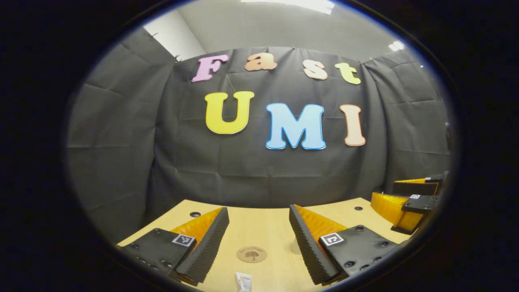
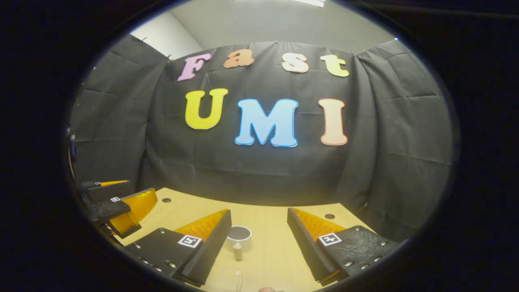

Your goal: Put the toothbrush and toothpaste on the desktop into the cup, then pick up the cup and place it on the coaster on the desktop.

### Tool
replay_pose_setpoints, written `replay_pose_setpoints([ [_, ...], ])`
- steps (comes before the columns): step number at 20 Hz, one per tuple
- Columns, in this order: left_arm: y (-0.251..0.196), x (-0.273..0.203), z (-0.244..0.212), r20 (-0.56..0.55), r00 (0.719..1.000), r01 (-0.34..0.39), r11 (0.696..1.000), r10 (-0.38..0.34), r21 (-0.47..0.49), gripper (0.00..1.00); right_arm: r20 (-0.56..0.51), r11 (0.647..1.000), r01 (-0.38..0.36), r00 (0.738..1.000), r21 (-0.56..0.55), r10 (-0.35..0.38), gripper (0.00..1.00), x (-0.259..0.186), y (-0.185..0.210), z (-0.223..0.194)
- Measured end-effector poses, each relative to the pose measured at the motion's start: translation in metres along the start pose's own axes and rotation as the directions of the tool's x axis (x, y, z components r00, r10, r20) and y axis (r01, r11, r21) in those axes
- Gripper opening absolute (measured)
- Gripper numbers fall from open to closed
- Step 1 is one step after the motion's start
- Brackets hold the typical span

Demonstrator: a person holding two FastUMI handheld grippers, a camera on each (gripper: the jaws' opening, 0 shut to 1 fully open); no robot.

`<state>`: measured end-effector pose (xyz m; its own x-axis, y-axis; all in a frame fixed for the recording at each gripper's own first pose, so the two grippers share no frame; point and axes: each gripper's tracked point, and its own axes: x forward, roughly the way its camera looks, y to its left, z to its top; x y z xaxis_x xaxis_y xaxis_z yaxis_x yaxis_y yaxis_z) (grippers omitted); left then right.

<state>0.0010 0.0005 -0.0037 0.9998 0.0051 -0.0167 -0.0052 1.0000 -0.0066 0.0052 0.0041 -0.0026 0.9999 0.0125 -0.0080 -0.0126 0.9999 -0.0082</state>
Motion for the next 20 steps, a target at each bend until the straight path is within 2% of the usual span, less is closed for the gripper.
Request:
replay_pose_setpoints([
  [4, -0.002, 0.001, -0.006, -0.026, 1.000, 0.014, 1.000, -0.014, 0.003, 0.96, -0.034, 1.000, -0.012, 0.999, 0.006, 0.012, 0.89, 0.005, 0.002, -0.008],
  [7, -0.007, 0.006, -0.027, -0.116, 0.993, 0.036, 0.999, -0.034, 0.010, 0.93, -0.105, 0.999, -0.033, 0.994, 0.022, 0.036, 0.89, 0.006, 0.010, -0.028],
  [8, -0.007, 0.009, -0.037, -0.149, 0.988, 0.041, 0.999, -0.039, 0.010, 0.99, -0.131, 0.999, -0.037, 0.991, 0.026, 0.040, 0.89, 0.007, 0.011, -0.033],
  [10, -0.006, 0.016, -0.057, -0.214, 0.975, 0.056, 0.998, -0.055, -0.004, 0.96, -0.197, 0.998, -0.055, 0.978, 0.044, 0.063, 0.89, 0.007, 0.018, -0.050],
  [16, 0.011, 0.012, -0.106, -0.403, 0.915, 0.029, 0.999, -0.032, -0.015, 0.96, -0.403, 0.993, -0.084, 0.908, 0.079, 0.109, 0.89, 0.006, 0.034, -0.103],
  [20, 0.017, 0.010, -0.145, -0.545, 0.838, 0.018, 0.999, -0.032, -0.032, 0.97, -0.537, 0.992, -0.110, 0.833, 0.067, 0.129, 0.89, 0.002, 0.043, -0.138],
])
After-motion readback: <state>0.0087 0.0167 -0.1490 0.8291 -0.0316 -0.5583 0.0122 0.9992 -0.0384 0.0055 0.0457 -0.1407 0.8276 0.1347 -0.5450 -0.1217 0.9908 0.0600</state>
